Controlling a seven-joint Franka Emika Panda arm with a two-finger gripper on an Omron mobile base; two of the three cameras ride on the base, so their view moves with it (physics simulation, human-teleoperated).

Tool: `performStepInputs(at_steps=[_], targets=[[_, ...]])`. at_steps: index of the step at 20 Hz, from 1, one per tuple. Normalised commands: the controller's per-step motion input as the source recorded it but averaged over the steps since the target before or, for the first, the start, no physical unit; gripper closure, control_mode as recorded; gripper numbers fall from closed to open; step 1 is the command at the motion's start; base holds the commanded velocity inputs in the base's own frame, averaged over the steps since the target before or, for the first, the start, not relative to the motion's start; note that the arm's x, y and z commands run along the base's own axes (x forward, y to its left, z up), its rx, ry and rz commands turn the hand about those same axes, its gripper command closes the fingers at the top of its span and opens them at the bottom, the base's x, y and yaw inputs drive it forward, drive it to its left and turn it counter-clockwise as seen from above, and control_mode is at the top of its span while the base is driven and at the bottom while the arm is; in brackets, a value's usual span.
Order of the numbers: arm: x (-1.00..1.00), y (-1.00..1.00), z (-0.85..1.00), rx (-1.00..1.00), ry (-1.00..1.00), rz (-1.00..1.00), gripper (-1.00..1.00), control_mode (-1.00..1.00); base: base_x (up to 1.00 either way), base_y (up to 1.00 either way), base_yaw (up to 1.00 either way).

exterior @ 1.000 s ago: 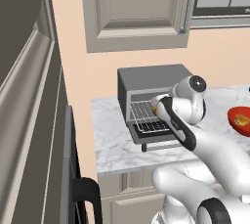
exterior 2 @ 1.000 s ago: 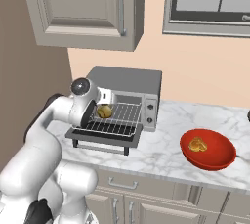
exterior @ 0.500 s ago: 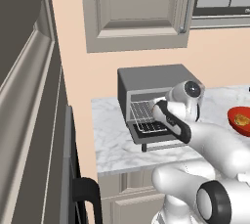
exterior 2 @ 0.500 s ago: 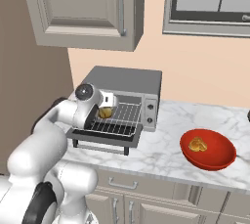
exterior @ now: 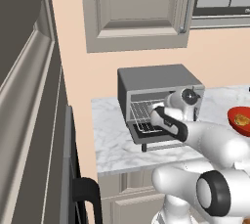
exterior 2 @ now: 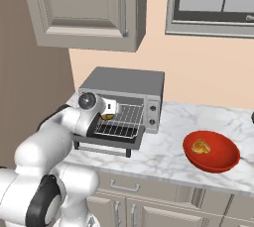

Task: Pick up the heated bread from the toaster oven and place it in the bowl. Then move the bread bowl to the dining counter.

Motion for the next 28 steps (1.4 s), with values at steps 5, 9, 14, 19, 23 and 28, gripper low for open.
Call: performStepInputs(at_steps=[5, 9, 14, 19, 23, 28], targets=[[0.17, 0.0, -0.2, 0.0, -0.01, 0.0, -1.0, -1.0, 0.0, 0.0, 0.0], [0.15, 0.0, -0.19, 0.0, -0.02, 0.0, -1.0, -1.0, 0.0, 0.0, 0.0], [0.08, 0.0, -0.22, 0.0, -0.01, 0.0, -1.0, -1.0, 0.0, 0.0, 0.0], [0.0, 0.0, -0.24, 0.0, 0.0, 0.0, 1.0, -1.0, 0.0, 0.0, 0.0], [0.0, 0.0, 0.0, 0.0, 0.0, 0.0, 1.0, -1.0, 0.0, 0.0, 0.0], [-0.1, -0.01, 0.04, 0.0, -0.03, 0.0, 1.0, -1.0, 0.0, 0.0, 0.0]])
